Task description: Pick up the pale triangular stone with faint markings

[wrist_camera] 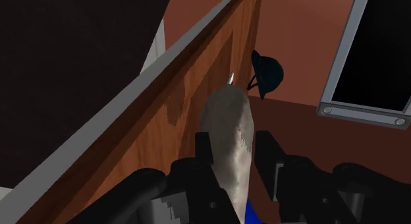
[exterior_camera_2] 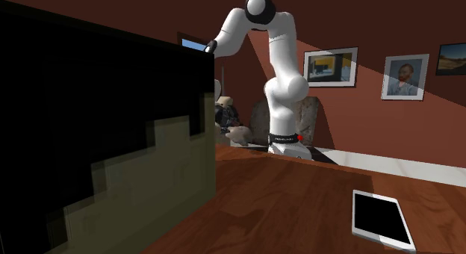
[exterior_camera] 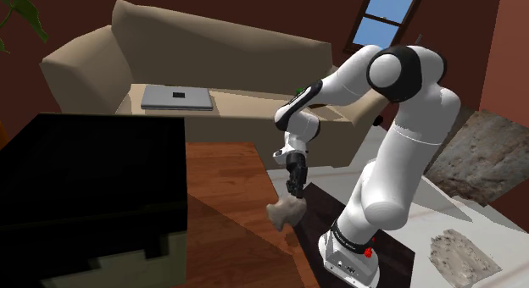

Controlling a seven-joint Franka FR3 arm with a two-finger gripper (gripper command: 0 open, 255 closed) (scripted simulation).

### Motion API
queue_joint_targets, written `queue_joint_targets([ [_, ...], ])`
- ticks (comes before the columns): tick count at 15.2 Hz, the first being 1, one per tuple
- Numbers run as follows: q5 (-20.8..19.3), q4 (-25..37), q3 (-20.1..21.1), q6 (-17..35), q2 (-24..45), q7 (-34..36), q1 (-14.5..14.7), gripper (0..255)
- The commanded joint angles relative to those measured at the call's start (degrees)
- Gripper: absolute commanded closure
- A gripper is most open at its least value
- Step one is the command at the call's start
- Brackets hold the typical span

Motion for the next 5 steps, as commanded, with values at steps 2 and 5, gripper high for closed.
queue_joint_targets([
  [2,-0.88,-0.1,-0.32,-1.47,-3.19,2.52,-0.02,255],
  [5,-1.21,-0.14,-0.4,-2.01,-4.38,3.44,-0.1,255],
])
